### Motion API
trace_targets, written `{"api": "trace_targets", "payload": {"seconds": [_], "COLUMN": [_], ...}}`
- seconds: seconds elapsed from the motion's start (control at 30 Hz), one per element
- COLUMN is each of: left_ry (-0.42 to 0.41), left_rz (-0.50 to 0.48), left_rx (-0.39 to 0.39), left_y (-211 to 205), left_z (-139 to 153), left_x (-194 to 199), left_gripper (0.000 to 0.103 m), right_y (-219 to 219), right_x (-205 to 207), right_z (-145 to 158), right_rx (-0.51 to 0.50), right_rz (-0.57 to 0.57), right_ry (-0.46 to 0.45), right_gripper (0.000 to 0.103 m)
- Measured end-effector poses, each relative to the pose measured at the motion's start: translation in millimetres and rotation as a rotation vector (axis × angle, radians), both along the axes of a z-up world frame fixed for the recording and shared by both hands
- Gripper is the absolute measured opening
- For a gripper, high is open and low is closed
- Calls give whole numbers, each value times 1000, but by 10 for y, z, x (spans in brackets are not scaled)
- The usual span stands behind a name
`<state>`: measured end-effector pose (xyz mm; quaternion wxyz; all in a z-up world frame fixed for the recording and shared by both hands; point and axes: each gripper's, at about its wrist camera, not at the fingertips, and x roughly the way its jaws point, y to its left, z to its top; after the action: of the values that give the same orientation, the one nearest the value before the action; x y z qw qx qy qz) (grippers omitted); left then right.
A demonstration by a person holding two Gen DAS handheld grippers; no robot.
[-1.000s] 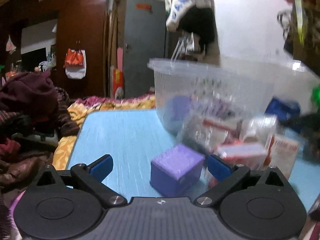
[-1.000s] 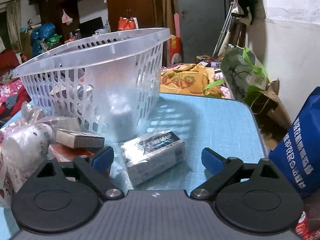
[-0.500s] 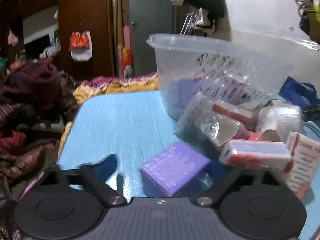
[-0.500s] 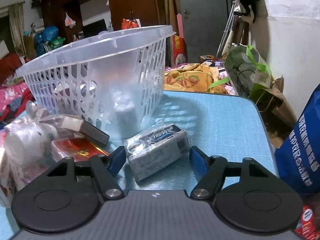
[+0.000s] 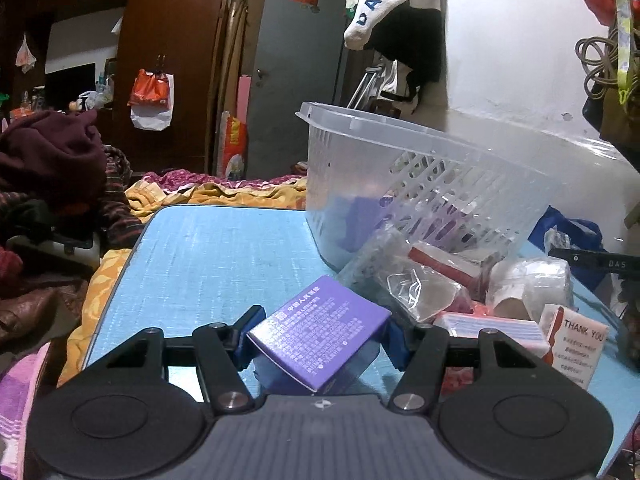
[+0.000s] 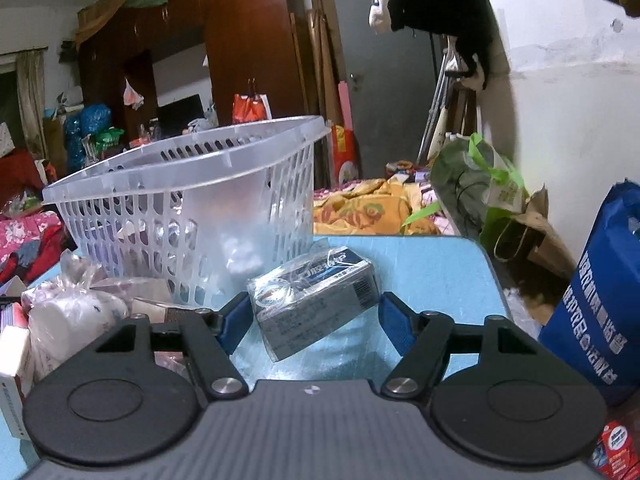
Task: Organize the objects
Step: 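Grasp a purple box with the left gripper while the right grasps a white-blue box, then drop the purple box and white-blue box into the white basket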
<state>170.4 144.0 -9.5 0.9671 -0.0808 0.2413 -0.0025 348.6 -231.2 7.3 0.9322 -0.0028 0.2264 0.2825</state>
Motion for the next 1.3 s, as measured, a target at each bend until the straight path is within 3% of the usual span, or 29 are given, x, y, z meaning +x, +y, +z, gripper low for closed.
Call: {"api": "trace_targets", "payload": {"seconds": [0.17, 0.8, 0.93, 1.0, 1.13, 1.3], "left_ry": [-54, -72, -139, -194, -263, -260], "left_rz": [14, 12, 17, 44, -31, -93], "left_rx": [-34, -39, -32, -14, -120, -83], "left_y": [82, 109, 89, 49, 39, -283], "left_z": [9, 6, 43, 111, 455, 1097], "left_x": [-76, -82, -167, -233, -153, 502], "left_gripper": [64, 64, 64, 64, 64, 64], "right_y": [41, -5, -37, -96, -59, 484], "right_x": [-81, -115, -165, -251, -485, -336], "right_z": [26, 37, 57, 104, 461, 1053], "right_rx": [-13, 17, 37, 82, 132, 54], "right_rz": [-6, -19, -28, -48, 0, 89], "right_ry": [-61, -90, -125, -166, -258, -306], "right_gripper": [72, 72, 72, 72, 72, 72]}}
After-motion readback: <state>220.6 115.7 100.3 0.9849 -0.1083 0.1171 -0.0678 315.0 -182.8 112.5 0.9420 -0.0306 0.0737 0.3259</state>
